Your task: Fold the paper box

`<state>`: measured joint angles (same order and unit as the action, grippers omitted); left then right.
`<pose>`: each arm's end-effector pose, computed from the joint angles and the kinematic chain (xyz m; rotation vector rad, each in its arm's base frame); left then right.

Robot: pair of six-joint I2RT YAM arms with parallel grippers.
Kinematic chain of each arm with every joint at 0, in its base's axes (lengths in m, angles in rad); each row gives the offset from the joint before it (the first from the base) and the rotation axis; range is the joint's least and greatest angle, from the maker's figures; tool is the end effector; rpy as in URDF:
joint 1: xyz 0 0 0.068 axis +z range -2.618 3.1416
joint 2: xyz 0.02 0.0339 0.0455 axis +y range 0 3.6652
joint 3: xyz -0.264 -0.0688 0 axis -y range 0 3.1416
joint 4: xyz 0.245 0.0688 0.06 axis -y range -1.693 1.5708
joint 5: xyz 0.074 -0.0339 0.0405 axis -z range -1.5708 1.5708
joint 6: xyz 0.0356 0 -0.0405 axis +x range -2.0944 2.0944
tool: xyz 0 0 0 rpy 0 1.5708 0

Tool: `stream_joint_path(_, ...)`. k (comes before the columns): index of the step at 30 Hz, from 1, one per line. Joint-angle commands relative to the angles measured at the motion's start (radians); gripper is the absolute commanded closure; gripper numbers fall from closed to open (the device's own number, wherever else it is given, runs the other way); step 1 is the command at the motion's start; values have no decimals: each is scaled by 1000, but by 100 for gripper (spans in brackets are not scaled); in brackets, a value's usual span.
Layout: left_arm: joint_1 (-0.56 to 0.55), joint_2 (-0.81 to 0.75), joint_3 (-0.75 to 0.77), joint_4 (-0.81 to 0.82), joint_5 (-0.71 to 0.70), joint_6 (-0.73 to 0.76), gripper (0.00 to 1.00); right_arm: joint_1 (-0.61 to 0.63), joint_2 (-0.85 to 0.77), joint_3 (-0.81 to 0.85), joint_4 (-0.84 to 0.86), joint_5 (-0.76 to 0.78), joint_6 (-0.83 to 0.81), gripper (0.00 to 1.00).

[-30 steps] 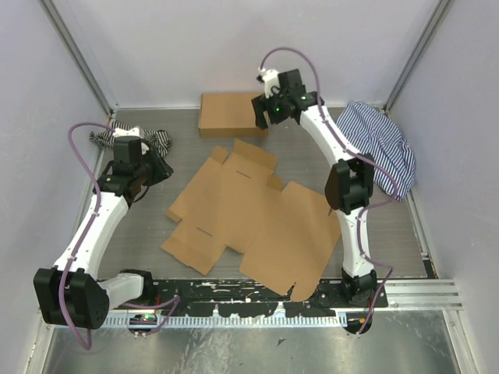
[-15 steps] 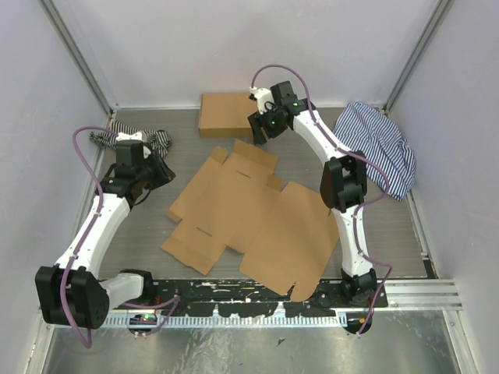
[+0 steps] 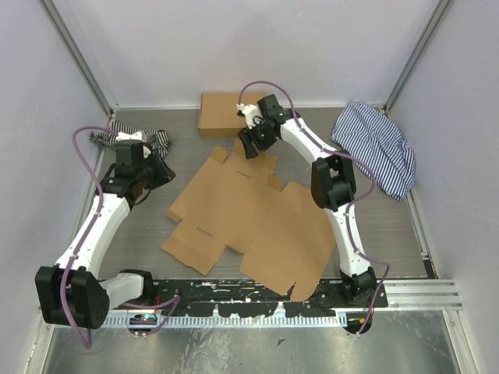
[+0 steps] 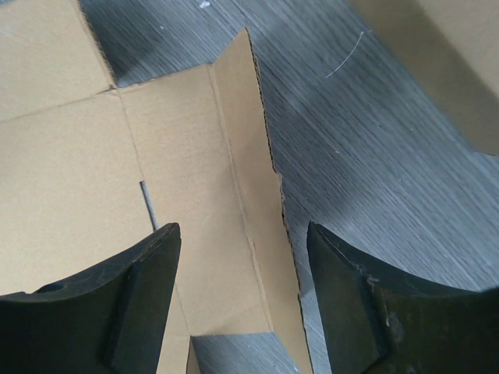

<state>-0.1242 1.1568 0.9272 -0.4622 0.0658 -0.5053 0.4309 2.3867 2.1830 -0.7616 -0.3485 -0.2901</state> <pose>0.2482 -0.0333 0.2880 -0.3995 2.2585 -0.4056 0.4724 0.2305 0.2152 -1.0181 2.3082 0.4977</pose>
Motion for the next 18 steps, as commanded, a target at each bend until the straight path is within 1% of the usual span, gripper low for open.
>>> stream_joint_path(1, 5, -4, -14, 14, 0, 11, 59, 9, 17, 30, 62, 37, 3, 30)
stream_joint_path(4, 6, -3, -12, 12, -1, 12, 59, 14, 20, 21, 80, 24, 6, 31)
stream_joint_path(6, 5, -2, -11, 12, -3, 13, 60, 14, 19, 21, 86, 11, 8, 40)
stream_joint_path(9, 5, 0, -10, 17, -1, 12, 59, 14, 5, 16, 105, 2, 23, 76)
stream_joint_path(10, 6, 2, -7, 17, 3, 11, 59, 13, -6, 6, 119, 10, 42, 84)
stream_joint_path(11, 5, 4, -4, 17, 6, 11, 59, 12, -25, -14, 140, 24, 61, 88)
stream_joint_path(12, 5, 6, 1, 18, 10, 11, 60, 13, -52, -50, 176, 41, 83, 90)
stream_joint_path(15, 5, 17, 24, 20, 24, 13, 59, 11, -169, -233, 320, 68, 144, 95)
stream_joint_path(18, 5, 37, 58, 25, 48, 14, 59, 11, -313, -417, 485, 94, 201, 95)
